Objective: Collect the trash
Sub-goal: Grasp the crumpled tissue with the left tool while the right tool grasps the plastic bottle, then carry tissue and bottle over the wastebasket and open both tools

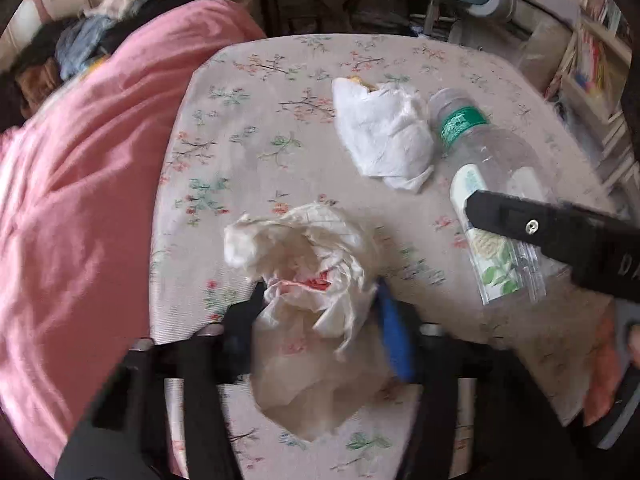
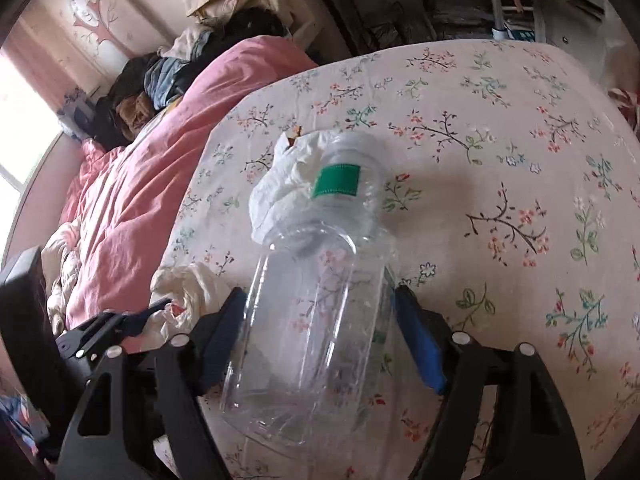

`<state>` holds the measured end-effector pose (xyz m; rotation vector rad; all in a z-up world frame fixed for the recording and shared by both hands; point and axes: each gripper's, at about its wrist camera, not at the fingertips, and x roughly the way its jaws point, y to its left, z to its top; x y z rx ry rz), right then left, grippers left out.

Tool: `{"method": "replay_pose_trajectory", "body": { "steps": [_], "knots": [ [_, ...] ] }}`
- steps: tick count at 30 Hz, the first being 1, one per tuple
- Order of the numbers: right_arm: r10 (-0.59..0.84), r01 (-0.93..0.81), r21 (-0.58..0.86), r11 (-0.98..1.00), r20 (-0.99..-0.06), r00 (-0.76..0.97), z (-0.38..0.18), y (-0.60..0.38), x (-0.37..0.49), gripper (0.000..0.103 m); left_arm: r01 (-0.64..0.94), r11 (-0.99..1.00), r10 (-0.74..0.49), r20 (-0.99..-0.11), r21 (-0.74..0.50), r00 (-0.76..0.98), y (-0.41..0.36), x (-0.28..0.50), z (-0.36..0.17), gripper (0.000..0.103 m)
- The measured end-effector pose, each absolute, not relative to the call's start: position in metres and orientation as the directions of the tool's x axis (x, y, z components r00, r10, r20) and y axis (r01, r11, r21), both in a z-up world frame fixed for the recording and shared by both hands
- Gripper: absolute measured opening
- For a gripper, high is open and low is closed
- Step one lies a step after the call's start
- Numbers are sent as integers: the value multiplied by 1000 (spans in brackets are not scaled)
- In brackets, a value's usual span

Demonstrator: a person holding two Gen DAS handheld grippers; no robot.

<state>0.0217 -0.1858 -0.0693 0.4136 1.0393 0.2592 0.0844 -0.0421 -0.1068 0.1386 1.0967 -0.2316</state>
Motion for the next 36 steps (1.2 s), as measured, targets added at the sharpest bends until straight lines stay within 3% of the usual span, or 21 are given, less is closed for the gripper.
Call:
{"method": "replay_pose_trajectory", "body": {
  "steps": [5, 12, 20, 28, 36],
  "knots": [
    [481, 32, 569, 822, -722, 498, -76, -212, 13, 66, 218, 973, -172, -854, -71, 491, -31, 78, -84, 31],
    [606, 78, 778, 623, -544, 580, -71, -253, -18, 65, 197, 960, -279, -763, -201, 582, -9, 56, -44, 31],
    [692, 8, 862, 506, -412, 593, -58, -245, -56, 65, 190, 954, -301, -746, -233, 595, 2, 39, -37, 31],
    [718, -45, 855, 517, -404, 567, -48, -228, -108, 65, 194, 943, -331, -709, -271, 622, 15, 0, -27, 31],
    [711, -33, 820, 572, -476, 517, -63, -212, -184, 65, 214, 939, -343, -699, -269, 628, 16, -52, -27, 31]
  ]
}}
